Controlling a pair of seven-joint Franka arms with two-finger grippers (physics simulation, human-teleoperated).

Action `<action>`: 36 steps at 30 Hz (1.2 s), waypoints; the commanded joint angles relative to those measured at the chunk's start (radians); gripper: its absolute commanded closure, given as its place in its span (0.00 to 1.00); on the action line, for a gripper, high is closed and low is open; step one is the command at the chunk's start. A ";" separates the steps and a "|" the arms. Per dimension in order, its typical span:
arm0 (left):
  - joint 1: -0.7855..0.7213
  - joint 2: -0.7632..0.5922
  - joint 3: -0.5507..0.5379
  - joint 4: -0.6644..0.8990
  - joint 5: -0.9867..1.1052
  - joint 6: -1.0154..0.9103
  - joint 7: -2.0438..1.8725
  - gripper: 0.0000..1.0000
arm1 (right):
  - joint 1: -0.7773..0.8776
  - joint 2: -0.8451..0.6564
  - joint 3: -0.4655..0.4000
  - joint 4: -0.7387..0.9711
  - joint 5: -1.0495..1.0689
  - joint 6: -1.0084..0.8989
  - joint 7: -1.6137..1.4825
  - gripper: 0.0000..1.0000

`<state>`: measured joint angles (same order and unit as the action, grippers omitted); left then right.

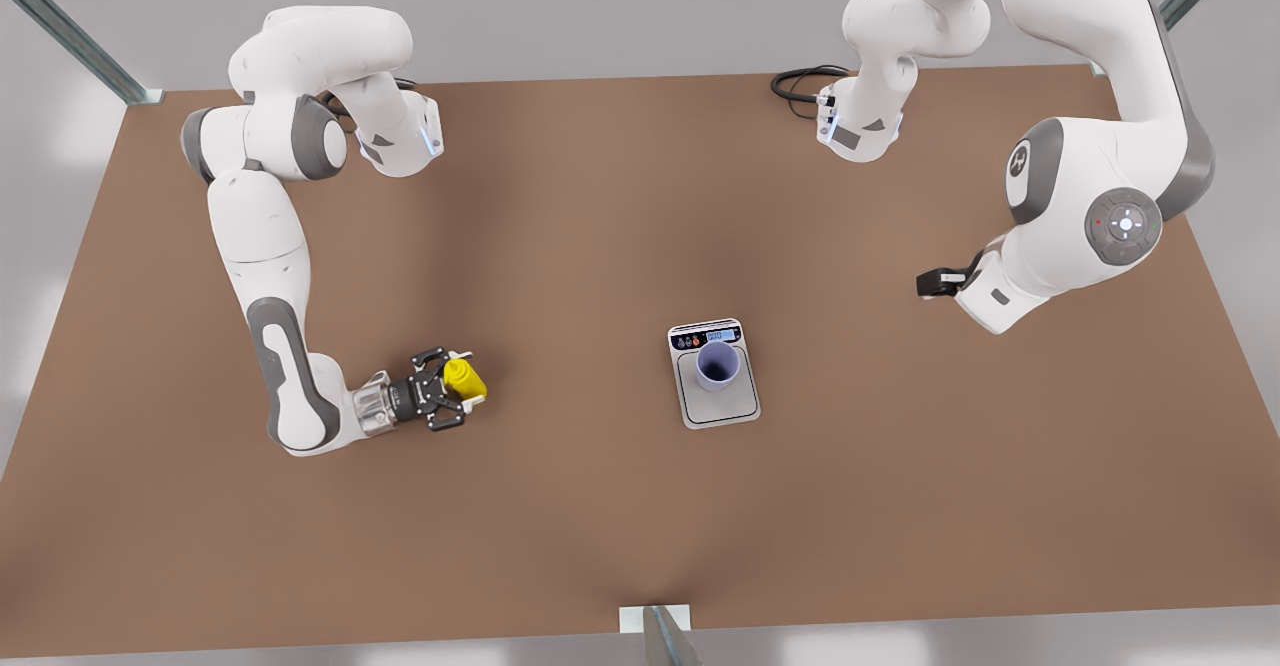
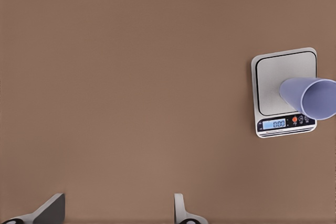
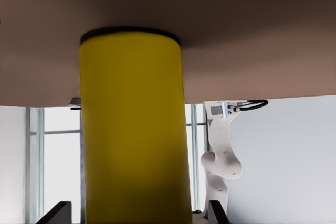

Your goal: Move cup to the weight, pick up sauce bottle, pour sauce

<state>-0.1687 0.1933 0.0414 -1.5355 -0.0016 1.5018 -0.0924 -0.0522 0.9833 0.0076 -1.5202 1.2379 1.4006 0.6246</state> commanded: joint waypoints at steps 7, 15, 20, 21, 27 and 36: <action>0.000 0.000 0.000 0.000 0.000 -0.002 -0.001 0.00 | -0.005 0.000 -0.002 -0.002 -0.028 0.000 -0.040 0.00; 0.000 0.000 0.000 0.000 0.000 -0.003 -0.001 0.00 | -0.009 0.000 -0.009 0.000 -0.029 0.002 -0.043 0.00; 0.000 0.000 0.000 0.000 0.000 -0.009 -0.001 0.00 | -0.011 0.001 -0.015 0.002 -0.025 0.002 -0.043 0.00; 0.000 0.000 0.000 -0.002 0.000 -0.009 -0.001 0.00 | -0.017 0.000 -0.015 0.002 -0.023 0.009 -0.043 0.00; 0.000 0.000 0.000 0.000 0.000 -0.009 -0.001 0.00 | -0.021 0.000 -0.029 0.000 -0.028 0.014 -0.063 0.00; 0.000 0.001 0.000 0.000 0.000 -0.009 -0.001 0.00 | -0.029 -0.008 -0.109 0.003 -0.066 0.002 -0.126 0.00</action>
<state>-0.1688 0.1940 0.0414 -1.5355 -0.0016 1.4926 -0.0936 -0.0813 0.9743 -0.1063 -1.5093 1.1442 1.4021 0.4813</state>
